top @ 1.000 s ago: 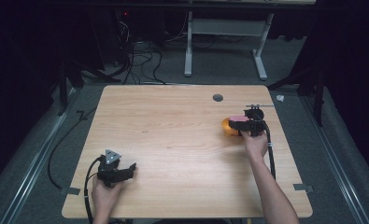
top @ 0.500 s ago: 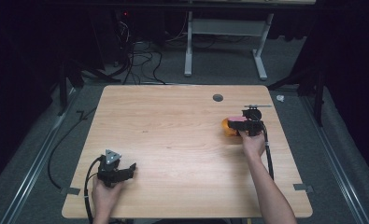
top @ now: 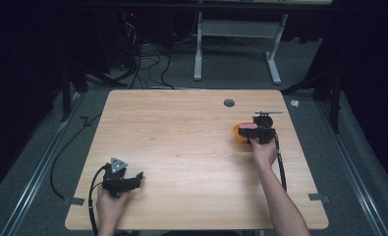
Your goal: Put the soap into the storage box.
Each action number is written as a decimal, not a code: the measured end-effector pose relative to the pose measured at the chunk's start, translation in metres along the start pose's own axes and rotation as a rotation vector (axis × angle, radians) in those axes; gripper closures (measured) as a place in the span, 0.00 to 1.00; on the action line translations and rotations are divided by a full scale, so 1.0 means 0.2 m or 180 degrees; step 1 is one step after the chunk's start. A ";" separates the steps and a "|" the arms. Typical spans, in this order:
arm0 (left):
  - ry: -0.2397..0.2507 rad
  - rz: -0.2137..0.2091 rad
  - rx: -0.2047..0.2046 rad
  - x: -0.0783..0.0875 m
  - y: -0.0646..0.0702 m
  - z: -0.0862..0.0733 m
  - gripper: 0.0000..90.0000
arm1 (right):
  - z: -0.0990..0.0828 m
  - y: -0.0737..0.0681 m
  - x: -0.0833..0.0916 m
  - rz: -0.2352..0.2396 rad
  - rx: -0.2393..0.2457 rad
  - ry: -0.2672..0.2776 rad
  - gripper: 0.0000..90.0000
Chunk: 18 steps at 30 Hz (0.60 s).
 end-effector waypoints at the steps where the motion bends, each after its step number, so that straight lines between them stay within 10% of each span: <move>1: 0.0000 0.0000 0.0000 0.00 0.00 0.00 0.24 | 0.00 0.00 0.00 0.0000 0.0000 0.0000 0.15; 18: 0.0000 -0.0001 0.0001 0.00 0.00 0.00 0.24 | -0.01 -0.02 -0.01 0.0001 -0.0037 -0.0030 0.14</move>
Point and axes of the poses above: each handheld gripper's, and its own axes: x roughly backward along the jaws, z roughly out of its top, y roughly to its right, the point moved 10 cm from there along -x, roughly forward along the jaws, and after that the axes turned 9 degrees about -z, right-handed, at the moved point
